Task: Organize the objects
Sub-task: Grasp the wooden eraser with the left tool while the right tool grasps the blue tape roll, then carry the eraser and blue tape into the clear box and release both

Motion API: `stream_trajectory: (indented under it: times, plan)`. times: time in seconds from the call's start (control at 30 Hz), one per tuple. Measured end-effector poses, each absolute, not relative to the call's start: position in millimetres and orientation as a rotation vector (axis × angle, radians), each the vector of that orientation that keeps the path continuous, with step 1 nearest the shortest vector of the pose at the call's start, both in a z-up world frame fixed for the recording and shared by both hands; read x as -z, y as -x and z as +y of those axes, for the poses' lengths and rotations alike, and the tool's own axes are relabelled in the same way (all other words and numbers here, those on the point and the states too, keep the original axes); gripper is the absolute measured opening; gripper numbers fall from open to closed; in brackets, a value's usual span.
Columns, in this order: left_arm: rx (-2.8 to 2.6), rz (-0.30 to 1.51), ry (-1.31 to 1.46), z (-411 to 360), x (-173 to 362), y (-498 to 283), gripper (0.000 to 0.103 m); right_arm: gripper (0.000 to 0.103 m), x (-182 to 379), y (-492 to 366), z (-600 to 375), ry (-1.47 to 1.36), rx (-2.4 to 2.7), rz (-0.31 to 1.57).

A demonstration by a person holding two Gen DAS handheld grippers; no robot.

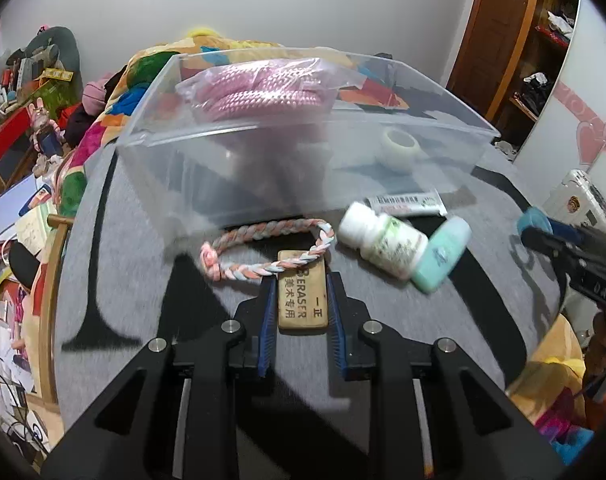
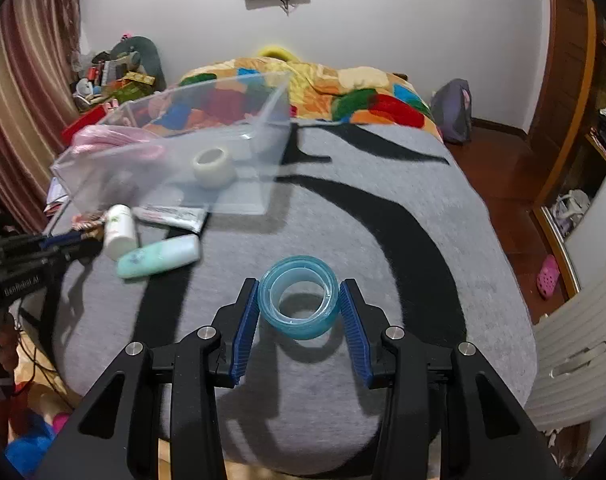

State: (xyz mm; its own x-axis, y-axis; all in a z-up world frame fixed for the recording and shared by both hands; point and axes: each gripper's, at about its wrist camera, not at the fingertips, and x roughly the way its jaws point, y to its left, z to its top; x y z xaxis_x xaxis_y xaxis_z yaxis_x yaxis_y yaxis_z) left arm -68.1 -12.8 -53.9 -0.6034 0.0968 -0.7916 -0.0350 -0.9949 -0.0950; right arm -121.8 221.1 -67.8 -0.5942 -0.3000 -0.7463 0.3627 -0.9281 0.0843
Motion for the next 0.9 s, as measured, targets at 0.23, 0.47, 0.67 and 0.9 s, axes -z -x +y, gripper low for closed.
stream_trajectory:
  times: [0.23,0.47,0.67,0.9]
  plan:
    - [-2.773,-0.14,1.324,-22.5,36.4,47.2,0.024,0.038,48.8,118.4,206.5,-1.078,2.491,0.107]
    - [-2.828,-0.143,1.189,-25.9,-3.9,38.2,0.024,0.038,26.3,123.9,189.1,-0.984,2.479,0.122]
    - [-2.861,-0.107,1.072,-23.2,-33.8,47.8,0.024,0.038,4.7,136.5,173.3,-0.893,2.478,0.133]
    - [-2.858,-0.072,1.012,-12.9,-54.5,79.7,0.024,0.038,-17.1,160.7,153.8,-0.826,2.482,0.121]
